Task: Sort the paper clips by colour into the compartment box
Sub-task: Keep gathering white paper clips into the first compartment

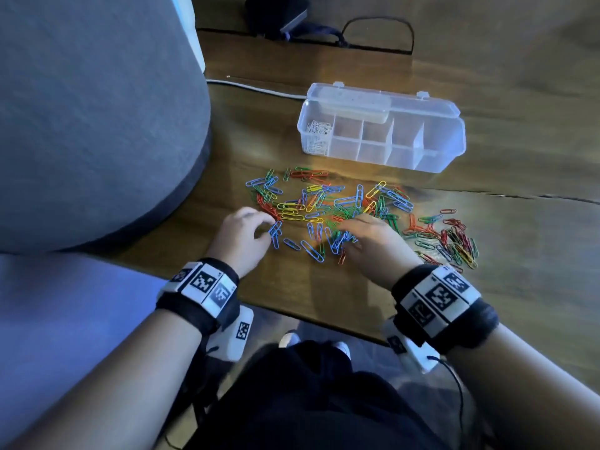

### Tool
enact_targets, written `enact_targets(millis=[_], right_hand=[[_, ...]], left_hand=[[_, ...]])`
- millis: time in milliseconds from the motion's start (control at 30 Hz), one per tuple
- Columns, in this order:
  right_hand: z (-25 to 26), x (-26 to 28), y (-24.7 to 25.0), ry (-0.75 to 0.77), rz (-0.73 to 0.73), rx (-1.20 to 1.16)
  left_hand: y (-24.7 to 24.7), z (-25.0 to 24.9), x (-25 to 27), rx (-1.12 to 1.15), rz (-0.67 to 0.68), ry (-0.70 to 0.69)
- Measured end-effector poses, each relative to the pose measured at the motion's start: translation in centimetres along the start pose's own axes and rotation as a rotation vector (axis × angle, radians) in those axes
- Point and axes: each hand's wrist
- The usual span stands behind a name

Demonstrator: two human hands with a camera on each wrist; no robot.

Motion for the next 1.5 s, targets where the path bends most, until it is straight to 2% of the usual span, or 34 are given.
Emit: enact_targets(millis=[167,267,367,600,700,800,900,967,1033,1200,1300,1400,1433,1500], right_hand=[[2.8,-4.0,0.6,-0.031,0.065,-0.082],[4.7,-6.1,0.4,0.027,0.073,-0.020],[5.8,-7.9,-0.4,0.017,0.106,0.060],[5.8,-8.5,-1.5,-0.090,0.102,0.145],[5.4,-8.2,-1.5,-0.132,0.071,0.084],[4.8,-7.6,-1.2,-0.182,-0.022,-0.098],[3.4,-6.9,-0.5,-0.266,-0.110,-0.371],[2.4,-6.7,-0.3,-0.291,-0.084,-0.496],[1.9,-6.5,-0.2,-0.353,-0.045,-0.765],[1.4,-6.4,0.8,-0.535,0.005,-1.360],[0.8,-6.9,1.6,-0.552,-0.008,-1.528],[0.5,-8.0,1.8,-0.491,-0.016,-1.372],[0.5,-8.5,1.9,-0.444,-0.014,-1.201],[0.4,-9.9,1.7,-0.330,0.002,-0.658]], left_hand=[[1.8,1.3,-2.5,0.028,-0.044,0.087],[2.0,1.5,-3.8,0.058,-0.032,0.052],[1.9,1.0,-5.1,0.079,-0.029,-0.015],[2.2,1.0,-7.6,0.043,0.043,0.037],[2.6,1.5,-7.9,0.012,0.046,0.056],[2.6,1.7,-8.0,0.036,0.010,0.041],[2.3,1.2,-8.3,0.068,0.013,-0.035],[2.1,1.0,-8.6,0.029,0.081,-0.078],[2.0,1.0,-9.0,-0.033,0.123,-0.082],[2.5,1.2,-9.4,-0.144,0.114,-0.053],[2.6,1.1,-9.3,-0.150,0.126,-0.068],[2.6,1.0,-9.1,-0.113,0.115,-0.102],[2.5,1.0,-9.0,-0.083,0.092,-0.110],[2.5,1.0,-8.9,-0.033,0.053,-0.113]])
Point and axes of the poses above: each hand's wrist, its own x-axis away from the middle knuckle, its own y-axis out of the back of the hand, z = x × y, and after that the axes turned 14 degrees about x, right-handed
